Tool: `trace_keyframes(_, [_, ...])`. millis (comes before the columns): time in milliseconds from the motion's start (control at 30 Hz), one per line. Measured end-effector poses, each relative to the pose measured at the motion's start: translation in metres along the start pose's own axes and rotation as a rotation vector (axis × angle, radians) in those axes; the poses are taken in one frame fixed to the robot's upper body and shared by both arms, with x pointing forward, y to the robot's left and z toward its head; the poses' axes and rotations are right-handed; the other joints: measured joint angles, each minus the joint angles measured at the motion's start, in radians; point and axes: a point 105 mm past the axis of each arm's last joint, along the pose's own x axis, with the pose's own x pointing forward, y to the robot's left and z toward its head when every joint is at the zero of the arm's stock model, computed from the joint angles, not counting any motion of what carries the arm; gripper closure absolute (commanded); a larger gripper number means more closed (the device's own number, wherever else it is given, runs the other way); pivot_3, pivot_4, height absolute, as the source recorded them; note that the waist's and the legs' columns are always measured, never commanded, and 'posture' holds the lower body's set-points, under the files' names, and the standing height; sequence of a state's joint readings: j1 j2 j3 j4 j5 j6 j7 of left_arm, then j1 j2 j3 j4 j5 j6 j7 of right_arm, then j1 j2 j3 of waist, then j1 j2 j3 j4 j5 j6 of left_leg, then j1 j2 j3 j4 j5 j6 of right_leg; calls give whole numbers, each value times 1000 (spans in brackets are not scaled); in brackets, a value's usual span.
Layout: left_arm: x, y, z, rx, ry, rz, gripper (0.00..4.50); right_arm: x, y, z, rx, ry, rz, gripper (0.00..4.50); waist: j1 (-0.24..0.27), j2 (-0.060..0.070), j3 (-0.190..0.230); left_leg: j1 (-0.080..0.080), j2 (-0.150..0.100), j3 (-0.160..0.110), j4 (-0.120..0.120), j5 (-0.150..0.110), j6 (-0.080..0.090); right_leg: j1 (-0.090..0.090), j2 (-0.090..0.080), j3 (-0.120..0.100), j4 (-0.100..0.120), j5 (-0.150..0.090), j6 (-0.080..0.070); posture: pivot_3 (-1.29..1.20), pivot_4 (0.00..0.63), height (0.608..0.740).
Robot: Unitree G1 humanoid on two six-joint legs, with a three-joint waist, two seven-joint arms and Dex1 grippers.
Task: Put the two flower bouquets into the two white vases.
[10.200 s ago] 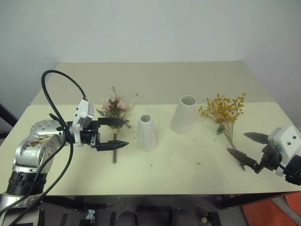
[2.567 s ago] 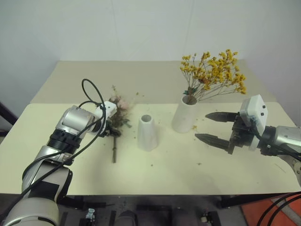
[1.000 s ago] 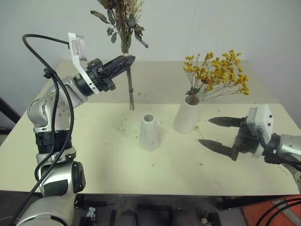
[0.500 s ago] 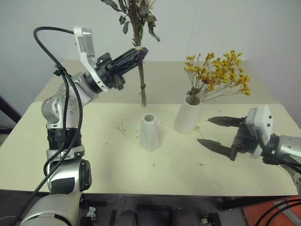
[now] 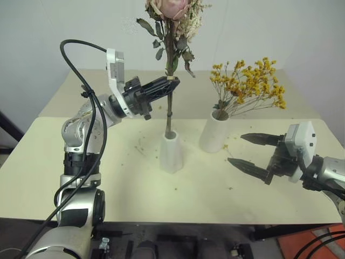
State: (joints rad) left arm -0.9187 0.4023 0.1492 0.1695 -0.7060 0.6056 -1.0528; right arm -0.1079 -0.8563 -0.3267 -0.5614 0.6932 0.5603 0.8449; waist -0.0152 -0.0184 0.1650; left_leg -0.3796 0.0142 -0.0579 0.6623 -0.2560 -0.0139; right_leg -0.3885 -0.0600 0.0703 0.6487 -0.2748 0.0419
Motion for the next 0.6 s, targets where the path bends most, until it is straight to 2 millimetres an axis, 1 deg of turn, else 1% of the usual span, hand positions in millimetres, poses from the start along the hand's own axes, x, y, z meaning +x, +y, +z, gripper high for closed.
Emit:
trace_keyframes(500, [-3,0,-17,-30,13,5,4365,0,3,1,4,-6,8,0,0,0,0,0,0,0,0,0,0,0,0,0,0,0,0,0,150,740])
trace_keyframes(600, [-8,0,-25,-51,23,16,4365,0,4,0,10,-6,10,0,0,0,0,0,0,0,0,0,0,0,0,0,0,0,0,0,150,740])
